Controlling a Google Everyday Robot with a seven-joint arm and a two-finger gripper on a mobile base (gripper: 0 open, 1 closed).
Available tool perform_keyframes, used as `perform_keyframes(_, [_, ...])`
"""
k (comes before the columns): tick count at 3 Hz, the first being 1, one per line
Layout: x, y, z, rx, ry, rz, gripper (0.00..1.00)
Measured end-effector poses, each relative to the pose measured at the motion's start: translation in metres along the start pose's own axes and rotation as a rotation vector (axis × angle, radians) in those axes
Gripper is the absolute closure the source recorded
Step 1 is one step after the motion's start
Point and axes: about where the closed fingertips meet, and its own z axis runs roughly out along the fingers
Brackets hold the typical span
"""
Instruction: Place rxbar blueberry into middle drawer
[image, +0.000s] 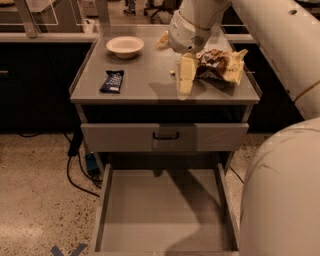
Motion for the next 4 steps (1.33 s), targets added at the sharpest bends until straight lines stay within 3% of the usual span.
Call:
perform_keyframes(1, [0.0, -0.024, 0.0, 0.04, 0.004, -0.042, 0.0])
perform_keyframes(2, [-0.005, -0.055, 0.0, 0.064, 0.022, -0.13, 0.0])
perform_keyframes(4, [-0.044, -0.109, 0.009, 0.151, -0.091, -0.405, 0.0])
